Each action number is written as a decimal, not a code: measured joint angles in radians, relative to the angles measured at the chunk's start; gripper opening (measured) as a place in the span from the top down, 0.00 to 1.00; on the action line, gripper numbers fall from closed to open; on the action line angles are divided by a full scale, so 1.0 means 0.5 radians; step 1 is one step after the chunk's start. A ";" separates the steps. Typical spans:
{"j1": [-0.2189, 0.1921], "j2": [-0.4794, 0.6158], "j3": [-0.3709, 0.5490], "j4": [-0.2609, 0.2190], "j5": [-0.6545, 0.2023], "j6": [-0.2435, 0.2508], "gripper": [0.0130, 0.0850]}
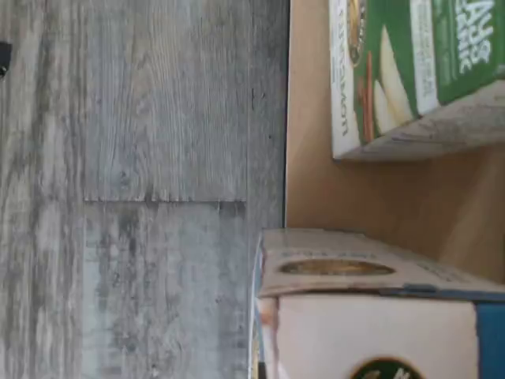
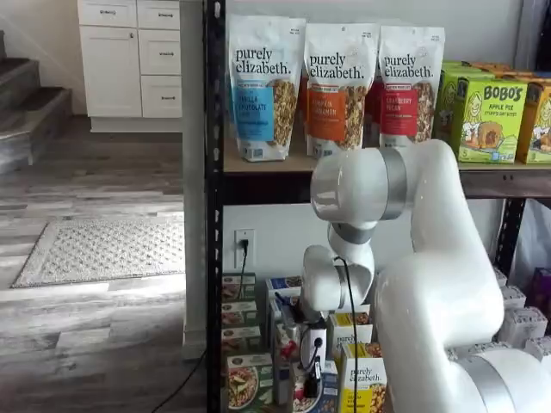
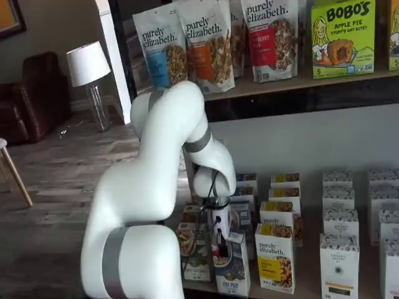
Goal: Pick up the blue and white box that is on the bottom shelf, the second box from the left
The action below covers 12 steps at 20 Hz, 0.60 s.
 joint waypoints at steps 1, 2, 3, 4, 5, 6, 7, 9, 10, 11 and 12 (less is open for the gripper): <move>0.003 -0.016 0.027 -0.002 -0.013 0.004 0.50; 0.006 -0.038 0.064 -0.007 -0.031 0.012 0.50; 0.011 -0.064 0.107 -0.008 -0.051 0.016 0.50; 0.016 -0.090 0.149 -0.006 -0.070 0.018 0.50; 0.019 -0.108 0.179 -0.005 -0.084 0.021 0.50; 0.024 -0.132 0.220 -0.006 -0.103 0.027 0.50; 0.030 -0.155 0.260 -0.006 -0.117 0.032 0.50; 0.040 -0.203 0.344 -0.004 -0.151 0.039 0.50; 0.043 -0.222 0.376 -0.005 -0.166 0.043 0.50; 0.045 -0.243 0.417 -0.008 -0.185 0.048 0.50; 0.047 -0.268 0.460 -0.007 -0.205 0.048 0.50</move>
